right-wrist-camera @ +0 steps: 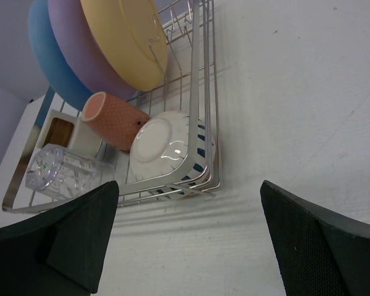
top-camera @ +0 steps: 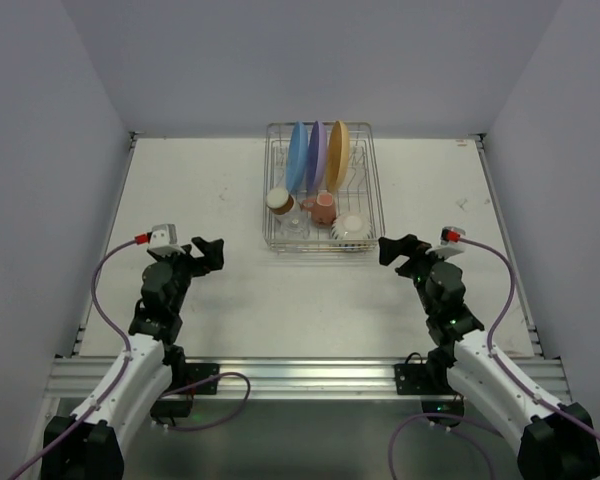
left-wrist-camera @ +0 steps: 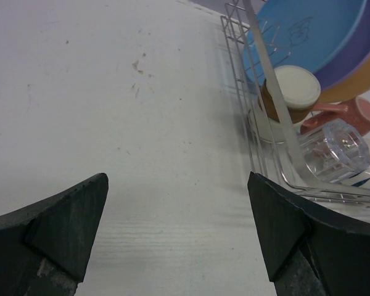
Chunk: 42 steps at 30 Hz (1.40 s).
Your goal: Unload the mixed dishes from the dish rack
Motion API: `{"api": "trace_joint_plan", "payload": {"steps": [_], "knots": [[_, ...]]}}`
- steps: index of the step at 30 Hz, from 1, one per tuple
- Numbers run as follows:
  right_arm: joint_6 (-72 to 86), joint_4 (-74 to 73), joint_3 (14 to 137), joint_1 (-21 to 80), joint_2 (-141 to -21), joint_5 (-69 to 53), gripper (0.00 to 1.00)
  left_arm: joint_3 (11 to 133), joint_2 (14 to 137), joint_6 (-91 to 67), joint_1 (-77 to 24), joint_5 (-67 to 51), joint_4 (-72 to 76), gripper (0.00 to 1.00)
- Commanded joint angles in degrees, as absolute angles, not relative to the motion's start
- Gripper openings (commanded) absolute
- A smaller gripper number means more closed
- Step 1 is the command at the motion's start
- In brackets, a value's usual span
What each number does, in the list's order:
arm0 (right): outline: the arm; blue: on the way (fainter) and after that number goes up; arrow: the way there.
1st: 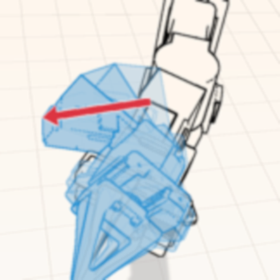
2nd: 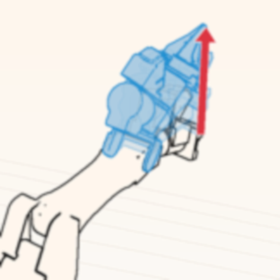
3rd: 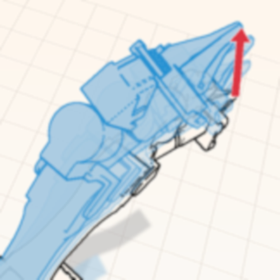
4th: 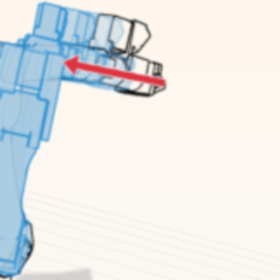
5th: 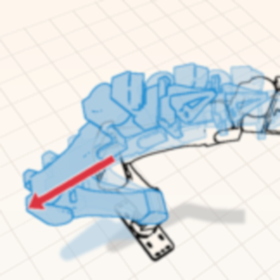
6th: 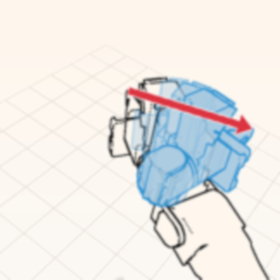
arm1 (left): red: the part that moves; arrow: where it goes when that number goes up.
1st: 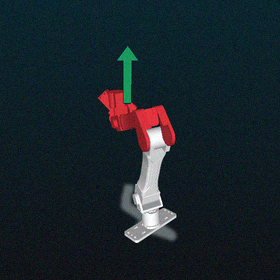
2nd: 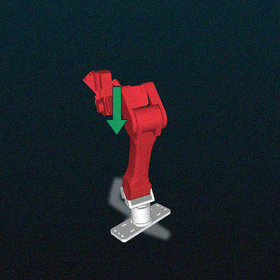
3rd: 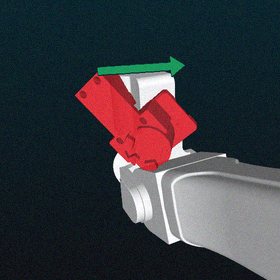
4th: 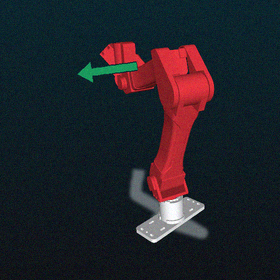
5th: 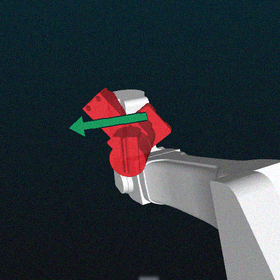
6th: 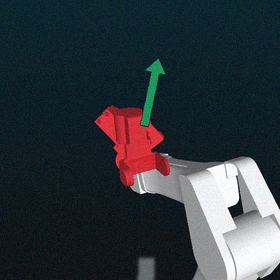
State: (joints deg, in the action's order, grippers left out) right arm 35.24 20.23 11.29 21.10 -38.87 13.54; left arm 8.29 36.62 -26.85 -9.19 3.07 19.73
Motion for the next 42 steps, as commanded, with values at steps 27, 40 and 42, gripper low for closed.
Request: {"api": "trace_joint_plan", "payload": {"steps": [27,40,42], "knots": [[29.7,24.3,13.2,21.3,-37.8,5.0,0.99,47.2,78.2,-24.2,-16.3,-8.8,27.4,0.97],[29.1,24.8,13.6,21.3,-37.1,6.2,0.99,59.0,90.2,-28.0,-16.3,-17.5,29.4,0.88],[29.1,24.5,13.8,21.3,-37.2,6.0,0.99,59.8,91.6,-28.2,-16.3,-18.5,29.4,0.86]]}}
